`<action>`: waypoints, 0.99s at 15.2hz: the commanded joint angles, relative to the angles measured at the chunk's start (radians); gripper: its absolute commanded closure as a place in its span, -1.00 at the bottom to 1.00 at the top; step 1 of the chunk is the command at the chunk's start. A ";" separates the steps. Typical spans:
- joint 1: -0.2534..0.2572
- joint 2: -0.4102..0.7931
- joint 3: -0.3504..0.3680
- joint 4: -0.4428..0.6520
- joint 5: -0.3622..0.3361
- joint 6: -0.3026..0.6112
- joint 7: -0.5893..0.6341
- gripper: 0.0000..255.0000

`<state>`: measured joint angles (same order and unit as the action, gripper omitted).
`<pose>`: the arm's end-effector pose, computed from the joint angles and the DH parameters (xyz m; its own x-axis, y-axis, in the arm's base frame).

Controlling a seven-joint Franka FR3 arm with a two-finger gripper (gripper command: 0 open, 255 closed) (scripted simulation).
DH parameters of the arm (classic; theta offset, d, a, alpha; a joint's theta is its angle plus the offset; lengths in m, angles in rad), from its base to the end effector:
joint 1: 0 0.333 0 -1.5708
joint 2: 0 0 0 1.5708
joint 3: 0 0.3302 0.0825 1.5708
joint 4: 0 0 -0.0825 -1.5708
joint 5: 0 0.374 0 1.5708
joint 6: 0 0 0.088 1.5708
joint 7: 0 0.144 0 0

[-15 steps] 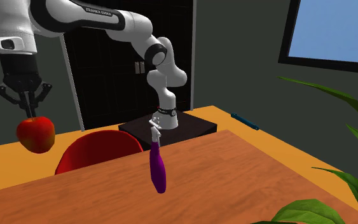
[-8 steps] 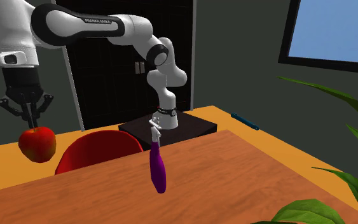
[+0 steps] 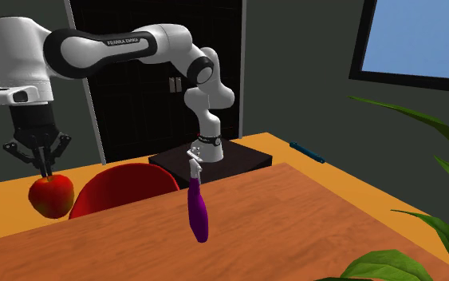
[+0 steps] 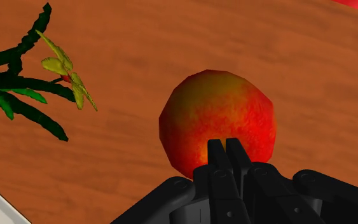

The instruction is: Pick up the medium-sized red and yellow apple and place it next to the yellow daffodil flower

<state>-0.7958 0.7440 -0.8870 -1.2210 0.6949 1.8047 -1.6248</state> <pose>0.1721 -0.7145 0.4187 0.9915 -0.0189 0.1286 -0.0304 -0.9956 0.0884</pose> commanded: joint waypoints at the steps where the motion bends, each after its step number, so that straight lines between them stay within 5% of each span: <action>1: 0.006 0.003 0.002 -0.023 0.004 0.022 -0.008 1.00; 15: 0.023 0.053 0.036 -0.138 0.054 0.163 -0.060 1.00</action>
<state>-0.7701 0.7910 -0.8551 -1.3565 0.7439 1.9599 -1.6813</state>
